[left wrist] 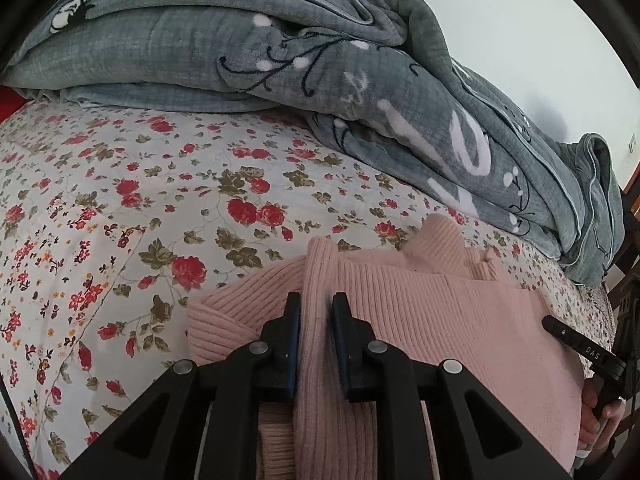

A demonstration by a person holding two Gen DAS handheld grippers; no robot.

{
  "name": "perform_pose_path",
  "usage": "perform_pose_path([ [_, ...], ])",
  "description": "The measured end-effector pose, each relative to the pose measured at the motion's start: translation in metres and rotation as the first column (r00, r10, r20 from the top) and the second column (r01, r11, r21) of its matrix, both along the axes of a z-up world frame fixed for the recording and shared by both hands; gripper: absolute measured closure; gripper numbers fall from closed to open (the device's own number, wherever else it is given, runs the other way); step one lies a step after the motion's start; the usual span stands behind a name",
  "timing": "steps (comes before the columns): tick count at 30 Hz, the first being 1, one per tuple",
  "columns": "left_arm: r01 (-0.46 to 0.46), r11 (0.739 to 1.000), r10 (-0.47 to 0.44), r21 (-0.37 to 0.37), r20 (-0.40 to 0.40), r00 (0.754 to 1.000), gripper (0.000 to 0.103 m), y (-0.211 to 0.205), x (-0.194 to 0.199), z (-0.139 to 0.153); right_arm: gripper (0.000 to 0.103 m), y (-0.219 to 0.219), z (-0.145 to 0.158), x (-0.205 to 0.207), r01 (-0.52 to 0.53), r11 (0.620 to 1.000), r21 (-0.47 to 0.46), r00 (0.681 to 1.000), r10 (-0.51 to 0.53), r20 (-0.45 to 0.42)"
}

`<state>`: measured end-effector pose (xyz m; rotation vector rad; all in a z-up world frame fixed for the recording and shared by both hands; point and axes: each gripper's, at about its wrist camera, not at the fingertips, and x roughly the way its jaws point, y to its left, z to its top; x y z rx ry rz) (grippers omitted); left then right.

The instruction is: Fold small clothes

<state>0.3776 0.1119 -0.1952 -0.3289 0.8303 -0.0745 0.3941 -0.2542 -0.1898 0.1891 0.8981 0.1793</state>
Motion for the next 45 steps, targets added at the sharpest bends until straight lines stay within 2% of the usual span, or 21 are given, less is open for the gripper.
perform_pose_path([
  [39,0.005,1.0,-0.005,-0.002,0.004,1.0,0.086,0.0,-0.0003,-0.0012,0.091,0.0004,-0.0005,-0.0006,-0.008,1.0,-0.001,1.0,0.008,0.0],
  [41,0.008,1.0,-0.008,-0.001,0.005,1.0,0.084,-0.0008,-0.0004,-0.001,0.09,0.0005,-0.0007,0.0,-0.009,1.0,-0.003,1.0,0.009,0.0],
  [44,0.031,0.999,-0.031,0.01,0.009,0.999,0.075,-0.0055,-0.0004,0.0002,0.088,0.0008,-0.0004,-0.0004,-0.011,1.0,-0.004,1.0,0.011,-0.001],
  [45,0.043,0.999,-0.043,0.02,0.009,0.999,0.071,-0.0084,-0.0003,0.0008,0.084,0.0013,-0.0003,-0.0008,-0.016,1.0,-0.004,1.0,0.016,-0.001],
])
